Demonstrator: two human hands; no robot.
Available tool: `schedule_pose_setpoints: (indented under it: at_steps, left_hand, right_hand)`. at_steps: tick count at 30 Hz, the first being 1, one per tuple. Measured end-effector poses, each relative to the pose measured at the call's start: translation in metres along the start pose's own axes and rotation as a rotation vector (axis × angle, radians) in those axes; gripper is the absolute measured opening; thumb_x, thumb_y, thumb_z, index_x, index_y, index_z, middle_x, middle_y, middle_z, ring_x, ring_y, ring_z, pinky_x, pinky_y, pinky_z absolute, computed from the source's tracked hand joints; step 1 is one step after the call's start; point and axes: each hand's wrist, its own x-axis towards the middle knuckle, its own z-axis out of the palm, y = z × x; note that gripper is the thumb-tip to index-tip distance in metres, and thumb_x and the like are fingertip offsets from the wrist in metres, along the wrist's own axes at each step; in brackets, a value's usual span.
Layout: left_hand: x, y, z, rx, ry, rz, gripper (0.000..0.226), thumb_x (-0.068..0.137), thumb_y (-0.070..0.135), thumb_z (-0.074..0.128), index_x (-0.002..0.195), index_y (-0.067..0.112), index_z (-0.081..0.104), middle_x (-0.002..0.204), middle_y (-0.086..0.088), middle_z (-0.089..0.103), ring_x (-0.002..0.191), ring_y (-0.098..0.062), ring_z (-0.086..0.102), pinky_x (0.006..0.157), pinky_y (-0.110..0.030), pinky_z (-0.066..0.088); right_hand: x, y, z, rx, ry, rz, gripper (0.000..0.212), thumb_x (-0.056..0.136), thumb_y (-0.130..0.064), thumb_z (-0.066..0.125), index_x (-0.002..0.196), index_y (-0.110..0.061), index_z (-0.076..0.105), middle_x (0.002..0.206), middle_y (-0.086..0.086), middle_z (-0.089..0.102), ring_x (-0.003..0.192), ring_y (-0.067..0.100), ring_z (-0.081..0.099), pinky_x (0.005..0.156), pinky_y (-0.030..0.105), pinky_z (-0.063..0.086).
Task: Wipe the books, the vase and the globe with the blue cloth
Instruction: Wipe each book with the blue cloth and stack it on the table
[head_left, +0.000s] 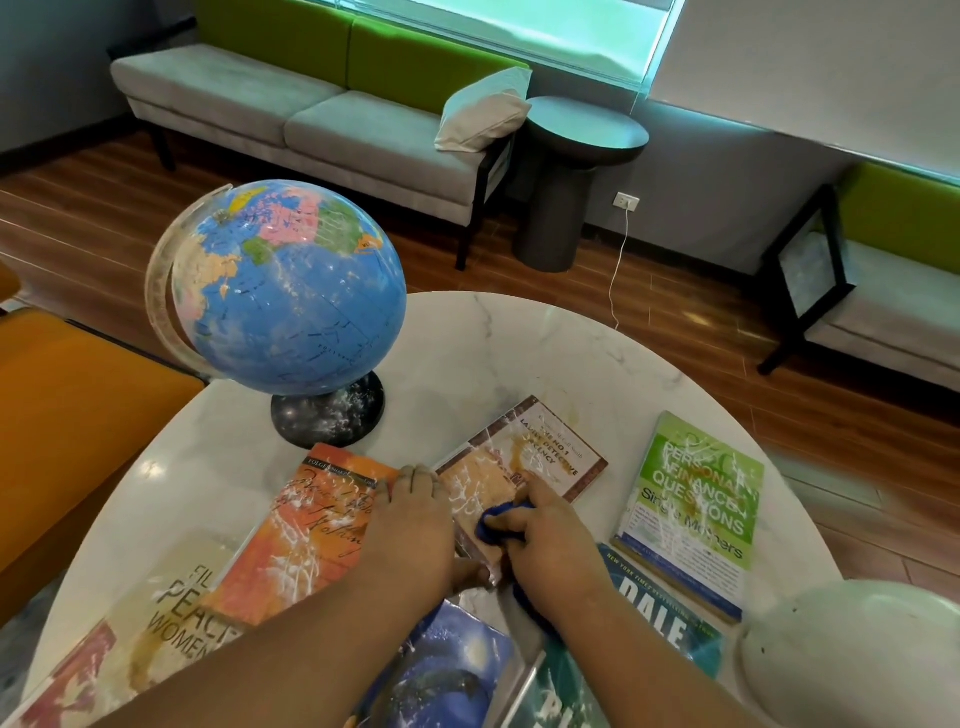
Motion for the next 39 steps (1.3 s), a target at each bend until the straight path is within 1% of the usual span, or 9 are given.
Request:
schedule_pose_setpoints:
  at_steps: [6,10,15,18,23,26,31,35,39]
  left_hand:
    - [0.001,-0.001,0.0,0.008,-0.013,-0.004,0.123,0.067,0.085,0.048,0.151,0.006,0.007,0.158,-0.012,0.01,0.145,-0.029,0.008,0.119,-0.049,0.01]
    - [0.0,-0.001,0.0,0.009,-0.007,-0.01,0.124,0.066,0.085,0.05,0.151,0.005,0.007,0.158,-0.012,0.011,0.145,-0.029,0.009,0.119,-0.048,0.009]
    - [0.0,-0.001,0.001,0.013,-0.01,-0.011,0.124,0.066,0.086,0.048,0.151,0.006,0.007,0.158,-0.012,0.011,0.146,-0.029,0.008,0.119,-0.048,0.009]
    - [0.0,0.0,-0.001,0.018,-0.022,-0.018,0.123,0.066,0.084,0.051,0.151,0.005,0.007,0.158,-0.012,0.01,0.146,-0.029,0.008,0.119,-0.049,0.009]
    - [-0.001,0.0,-0.001,0.026,-0.031,-0.017,0.123,0.067,0.084,0.049,0.151,0.006,0.006,0.158,-0.013,0.009,0.146,-0.03,0.007,0.119,-0.049,0.008]
    - [0.0,0.0,-0.001,0.041,-0.03,-0.016,0.124,0.066,0.085,0.049,0.151,0.006,0.006,0.159,-0.012,0.009,0.146,-0.03,0.008,0.119,-0.05,0.009]
    - [-0.001,0.0,-0.001,0.045,-0.039,-0.024,0.124,0.066,0.085,0.048,0.151,0.005,0.005,0.158,-0.014,0.009,0.146,-0.03,0.008,0.118,-0.05,0.01]
    - [0.001,0.001,-0.002,0.05,-0.051,-0.026,0.125,0.065,0.086,0.049,0.151,0.007,0.005,0.159,-0.013,0.008,0.146,-0.03,0.007,0.118,-0.051,0.009]
    - [0.0,0.001,-0.001,0.04,-0.047,-0.025,0.125,0.066,0.085,0.05,0.151,0.006,0.005,0.158,-0.013,0.009,0.146,-0.03,0.008,0.119,-0.05,0.009]
  right_hand:
    - [-0.005,0.001,-0.004,-0.04,-0.125,-0.116,0.032,0.095,-0.027,0.054,0.126,-0.035,0.061,0.122,-0.005,0.039,0.11,0.017,0.043,0.091,0.018,0.034]
    - [0.006,0.006,-0.002,-0.017,0.024,0.066,0.029,0.094,-0.028,0.056,0.122,-0.028,0.063,0.111,-0.004,0.042,0.096,0.014,0.045,0.077,0.013,0.036]
    - [-0.001,0.004,-0.001,0.004,-0.088,-0.063,0.029,0.093,-0.025,0.058,0.121,-0.031,0.064,0.118,-0.003,0.042,0.105,0.018,0.047,0.091,0.022,0.038]
    - [0.01,0.007,-0.005,0.009,0.021,0.085,0.026,0.093,-0.021,0.057,0.117,-0.028,0.066,0.11,-0.003,0.044,0.099,0.02,0.051,0.085,0.023,0.043]
    - [0.003,0.007,0.0,0.047,-0.065,0.027,0.026,0.091,-0.023,0.06,0.117,-0.023,0.063,0.111,-0.004,0.046,0.097,0.016,0.05,0.085,0.023,0.042]
    - [0.009,0.011,-0.005,0.057,-0.004,0.137,0.027,0.092,-0.02,0.057,0.116,-0.027,0.067,0.11,-0.004,0.046,0.095,0.017,0.052,0.085,0.022,0.043]
    - [0.003,0.006,-0.004,0.012,-0.08,0.013,0.029,0.094,-0.023,0.055,0.121,-0.029,0.064,0.119,-0.005,0.041,0.102,0.017,0.049,0.089,0.022,0.04]
    - [0.01,0.015,-0.014,0.009,-0.026,0.144,0.031,0.095,-0.021,0.053,0.122,-0.03,0.064,0.117,-0.002,0.044,0.101,0.018,0.052,0.089,0.024,0.043]
    - [0.009,0.008,-0.012,-0.01,-0.05,0.056,0.03,0.096,-0.025,0.053,0.125,-0.024,0.058,0.117,0.0,0.045,0.104,0.022,0.05,0.089,0.026,0.043]
